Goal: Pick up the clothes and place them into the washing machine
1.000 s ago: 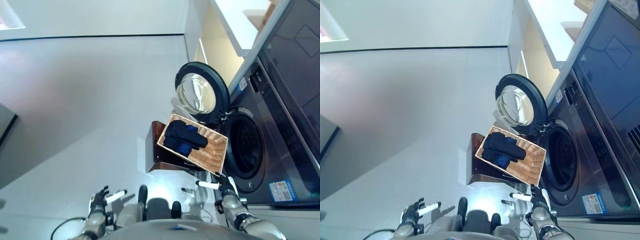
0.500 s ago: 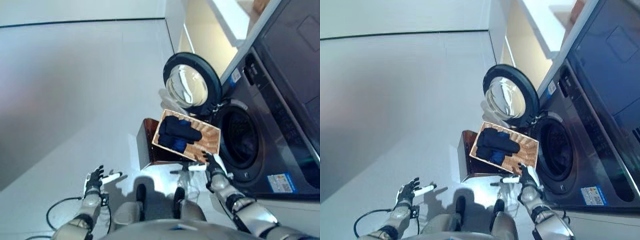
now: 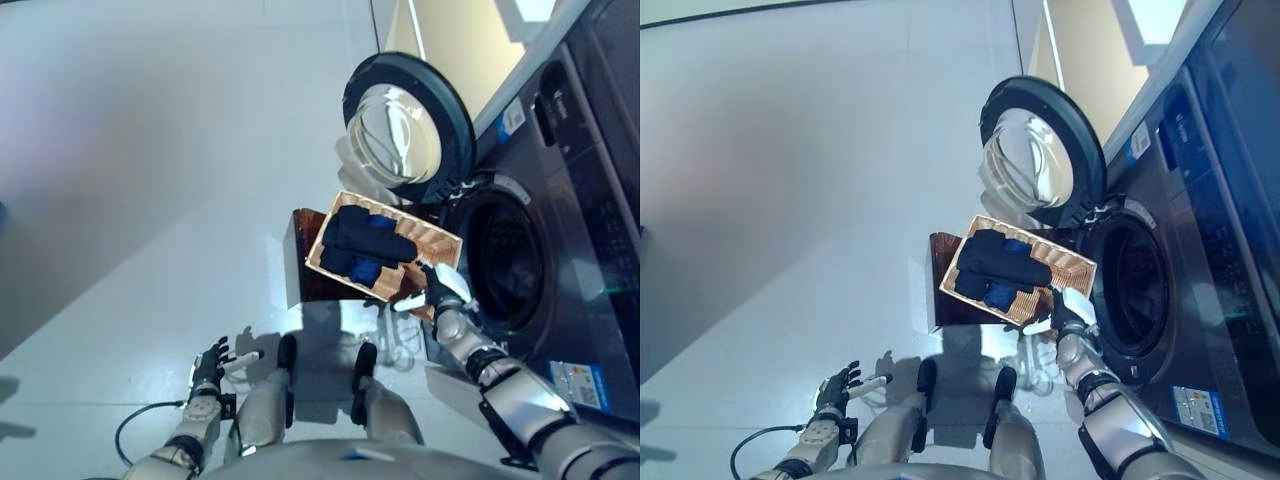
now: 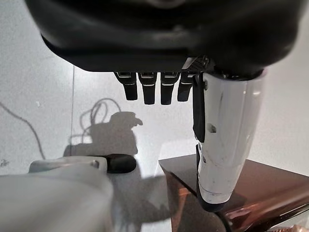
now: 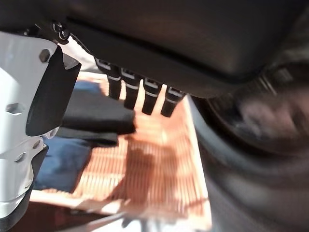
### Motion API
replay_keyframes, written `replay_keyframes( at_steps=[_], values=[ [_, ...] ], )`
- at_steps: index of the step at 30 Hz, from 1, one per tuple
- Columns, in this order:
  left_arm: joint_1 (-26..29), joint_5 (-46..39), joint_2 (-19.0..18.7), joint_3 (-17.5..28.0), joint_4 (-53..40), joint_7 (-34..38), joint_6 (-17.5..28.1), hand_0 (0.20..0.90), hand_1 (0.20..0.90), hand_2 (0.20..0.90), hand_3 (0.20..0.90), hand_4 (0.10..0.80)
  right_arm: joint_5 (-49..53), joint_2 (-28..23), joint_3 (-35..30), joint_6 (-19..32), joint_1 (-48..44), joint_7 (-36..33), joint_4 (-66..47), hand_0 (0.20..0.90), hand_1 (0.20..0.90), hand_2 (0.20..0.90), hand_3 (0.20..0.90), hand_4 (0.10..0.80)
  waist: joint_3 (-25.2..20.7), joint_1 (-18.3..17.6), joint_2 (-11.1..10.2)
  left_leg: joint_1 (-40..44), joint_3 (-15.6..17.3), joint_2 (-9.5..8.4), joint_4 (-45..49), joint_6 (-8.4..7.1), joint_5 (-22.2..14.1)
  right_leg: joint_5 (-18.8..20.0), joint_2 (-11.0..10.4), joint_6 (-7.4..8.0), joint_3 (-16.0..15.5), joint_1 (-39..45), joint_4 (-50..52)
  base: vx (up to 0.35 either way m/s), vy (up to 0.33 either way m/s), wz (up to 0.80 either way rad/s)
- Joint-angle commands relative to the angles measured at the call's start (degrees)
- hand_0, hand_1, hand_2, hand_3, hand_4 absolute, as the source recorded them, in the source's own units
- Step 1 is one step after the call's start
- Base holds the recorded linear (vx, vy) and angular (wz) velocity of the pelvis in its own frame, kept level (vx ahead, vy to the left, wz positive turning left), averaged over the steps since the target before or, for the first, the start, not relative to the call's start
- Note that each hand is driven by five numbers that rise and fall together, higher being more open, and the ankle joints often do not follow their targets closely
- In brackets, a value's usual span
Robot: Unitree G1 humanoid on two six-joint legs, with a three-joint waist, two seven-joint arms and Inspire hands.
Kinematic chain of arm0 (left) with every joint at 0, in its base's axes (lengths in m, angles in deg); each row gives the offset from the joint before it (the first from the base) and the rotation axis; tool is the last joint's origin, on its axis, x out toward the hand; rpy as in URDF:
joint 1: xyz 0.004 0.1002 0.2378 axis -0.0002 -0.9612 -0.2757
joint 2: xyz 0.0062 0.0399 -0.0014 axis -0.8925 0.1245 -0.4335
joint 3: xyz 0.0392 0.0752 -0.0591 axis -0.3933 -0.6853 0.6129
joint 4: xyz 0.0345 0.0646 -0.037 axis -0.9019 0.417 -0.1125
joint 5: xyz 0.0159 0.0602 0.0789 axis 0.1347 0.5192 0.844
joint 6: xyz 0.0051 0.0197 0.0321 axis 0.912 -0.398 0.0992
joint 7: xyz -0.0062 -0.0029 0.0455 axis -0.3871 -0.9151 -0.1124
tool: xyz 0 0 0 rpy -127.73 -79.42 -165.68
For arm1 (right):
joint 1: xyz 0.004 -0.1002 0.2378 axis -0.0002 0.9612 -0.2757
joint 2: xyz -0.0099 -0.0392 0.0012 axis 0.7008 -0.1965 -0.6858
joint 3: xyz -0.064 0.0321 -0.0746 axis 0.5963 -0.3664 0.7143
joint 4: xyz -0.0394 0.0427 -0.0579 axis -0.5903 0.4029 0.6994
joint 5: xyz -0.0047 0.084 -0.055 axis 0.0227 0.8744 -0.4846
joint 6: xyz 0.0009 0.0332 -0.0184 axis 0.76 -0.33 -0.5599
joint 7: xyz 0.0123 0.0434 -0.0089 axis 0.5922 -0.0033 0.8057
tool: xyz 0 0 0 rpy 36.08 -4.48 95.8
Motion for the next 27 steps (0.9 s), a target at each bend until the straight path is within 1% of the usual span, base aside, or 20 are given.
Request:
replay_keyframes(
  at_steps=[1, 2, 3, 5, 11, 17, 27],
  values=[
    [2.29, -0.33, -1.57, -1.65, -2.9, 2.54, 3.79, 0.9, 0.9, 0.9, 0.9, 0.8, -9.49, -4.11, 4.38, -0.51, -7.32, -5.08, -2.22, 0.9, 0.9, 0.9, 0.9, 0.8, 0.72, 0.9, -1.31, -2.56, -0.97, -2.24, 1.44, -2.06, -0.03, 0.1, -1.71, 2.41, 1.23, 0.08, 1.44, -0.033, 0.024, 0.02],
    [2.65, -0.88, -1.44, -2.42, -3.52, 2.62, 4.08, 0.9, 0.9, 0.9, 0.9, 0.8, -11.91, -4.32, 6.25, -1.2, -9.48, -5.54, -1.37, 0.9, 0.9, 0.9, 0.9, 0.8, 1.23, 1.1, -1.09, -3.07, -1.1, -2.37, 1.46, -2.05, 0.06, 0.09, -1.67, 2.39, 1.4, -0.47, 1.62, 0.0, 0.0, 0.0],
    [2.69, -0.88, -1.44, -2.39, -3.51, 2.61, 4.09, 0.9, 0.9, 0.9, 0.9, 0.8, -11.91, -4.3, 6.27, -1.19, -9.54, -5.55, -1.32, 0.9, 0.9, 0.9, 0.9, 0.8, 1.25, 1.09, -1.08, -3.09, -1.1, -2.37, 1.48, -2.05, 0.06, 0.08, -1.68, 2.39, 1.41, -0.5, 1.65, 0.0, 0.0, 0.0],
    [3.21, -1.88, -1.25, -3.46, -4.4, 2.6, 4.35, 0.9, 0.9, 0.9, 0.9, 0.8, -15.95, -4.44, 8.44, -2.85, -12.02, -6.29, 0.17, 0.9, 0.9, 0.9, 0.9, 0.8, 1.99, 1.41, -0.67, -3.77, -1.1, -2.42, 1.51, -2.15, 0.26, 0.2, -1.77, 2.38, 1.58, -1.23, 1.84, -0.019, 0.012, -0.01],
    [4.28, -4.62, -1.04, -4.84, -6.25, 3.03, 5.03, 0.9, 0.9, 0.9, 0.9, 0.8, -18.89, -6.16, 9.89, -5.61, -17.82, -8.87, 3.03, 0.9, 0.9, 0.9, 0.9, 0.8, 3.45, 2.04, 0.44, -5.73, -1.03, -2.9, 2.68, -2.22, 0.3, 0.24, -1.94, 2.34, 1.77, -3.06, 2.74, -0.021, 0.018, 0.0],
    [4.38, -6.28, -1.11, -5.78, -7.96, 3.33, 5.29, 0.9, 0.9, 0.9, 0.9, 0.8, -18.41, -7.99, 10.18, -6.79, -22.72, -9.83, 5.17, 0.9, 0.9, 0.9, 0.9, 0.8, 4.29, 2.57, 1.41, -7.14, -1.38, -3.27, 3.39, -2.34, 0.32, -0.06, -2.14, 2.33, 1.63, -4.36, 3.7, -0.005, 0.004, -0.01],
    [4.55, -7.01, -1.06, -6.26, -8.07, 3.62, 5.25, 0.9, 0.9, 0.9, 0.9, 0.8, -16.93, -7.87, 10.58, -7.02, -25.84, -10.33, 6.23, 0.9, 0.9, 0.9, 0.9, 0.8, 5.47, 3.33, 2.3, -8.57, -1.85, -3.56, 3.38, -2.35, 0.8, -0.13, -2.35, 2.31, 1.35, -5.63, 4.12, 0.002, 0.004, 0.03]
  ],
)
